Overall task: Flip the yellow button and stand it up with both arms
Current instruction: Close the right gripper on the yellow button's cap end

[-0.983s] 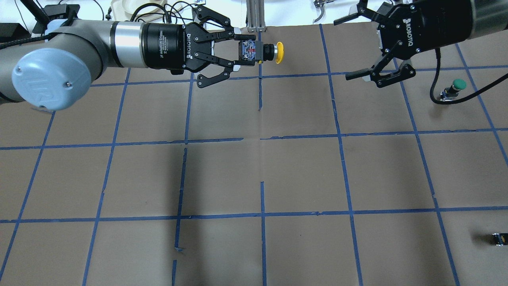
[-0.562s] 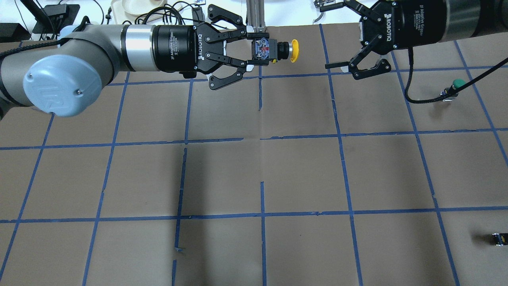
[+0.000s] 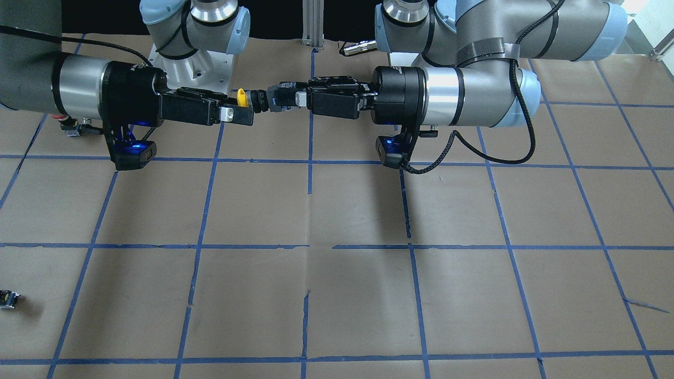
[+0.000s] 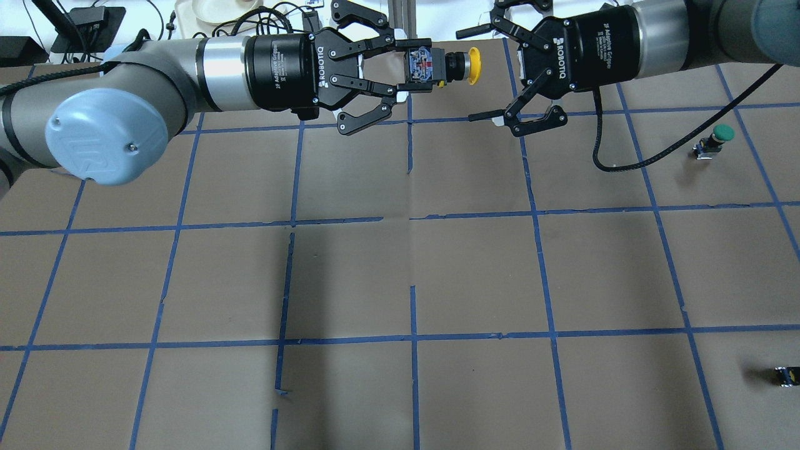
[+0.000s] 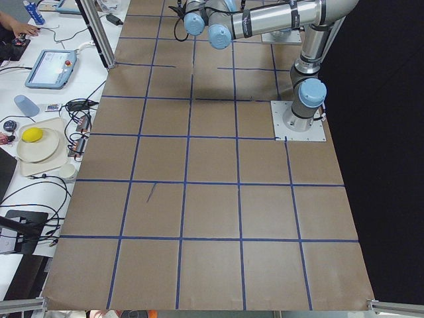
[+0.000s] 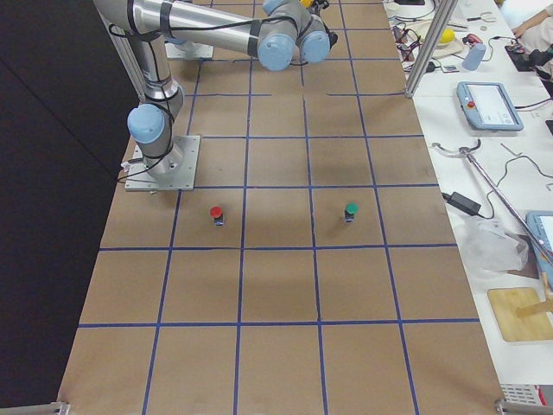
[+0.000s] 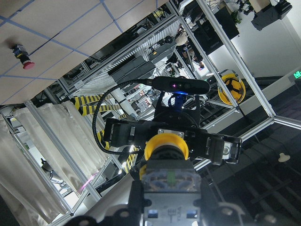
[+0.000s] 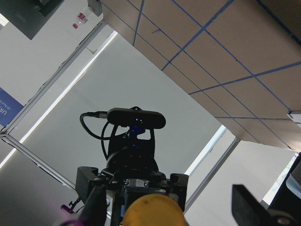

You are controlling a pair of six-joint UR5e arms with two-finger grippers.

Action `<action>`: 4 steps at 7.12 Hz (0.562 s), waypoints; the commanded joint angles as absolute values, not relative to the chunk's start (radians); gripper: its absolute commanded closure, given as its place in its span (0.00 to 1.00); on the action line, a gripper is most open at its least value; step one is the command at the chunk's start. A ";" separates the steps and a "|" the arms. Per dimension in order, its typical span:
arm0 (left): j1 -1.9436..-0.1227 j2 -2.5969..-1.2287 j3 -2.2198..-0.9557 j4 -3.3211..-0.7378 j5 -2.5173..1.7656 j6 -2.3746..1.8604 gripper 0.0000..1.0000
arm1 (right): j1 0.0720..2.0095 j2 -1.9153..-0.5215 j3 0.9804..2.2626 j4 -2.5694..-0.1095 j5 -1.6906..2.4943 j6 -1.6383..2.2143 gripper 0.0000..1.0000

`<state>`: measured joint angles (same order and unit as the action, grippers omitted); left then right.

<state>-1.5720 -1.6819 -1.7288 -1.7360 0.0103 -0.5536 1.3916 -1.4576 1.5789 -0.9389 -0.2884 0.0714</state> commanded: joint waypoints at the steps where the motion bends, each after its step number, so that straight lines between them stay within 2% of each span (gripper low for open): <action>1: -1.572 -1.683 -1.729 -1.733 0.006 -0.555 1.00 | 1.388 -1.474 1.566 -0.936 -0.284 0.095 0.20; 2: -1.572 -1.683 -1.729 -1.733 0.005 -0.555 0.99 | 1.385 -1.495 1.568 -0.937 -0.287 0.109 0.20; 3: -1.572 -1.681 -1.729 -1.732 0.005 -0.555 0.99 | 1.382 -1.496 1.569 -0.937 -0.287 0.109 0.26; 4: -1.572 -1.681 -1.729 -1.732 0.005 -0.555 0.99 | 1.382 -1.496 1.568 -0.940 -0.287 0.104 0.37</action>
<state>-1.5723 -1.6819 -1.7288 -1.7325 0.0048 -0.5552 1.3836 -1.4927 1.5685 -0.9379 -0.2866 0.1051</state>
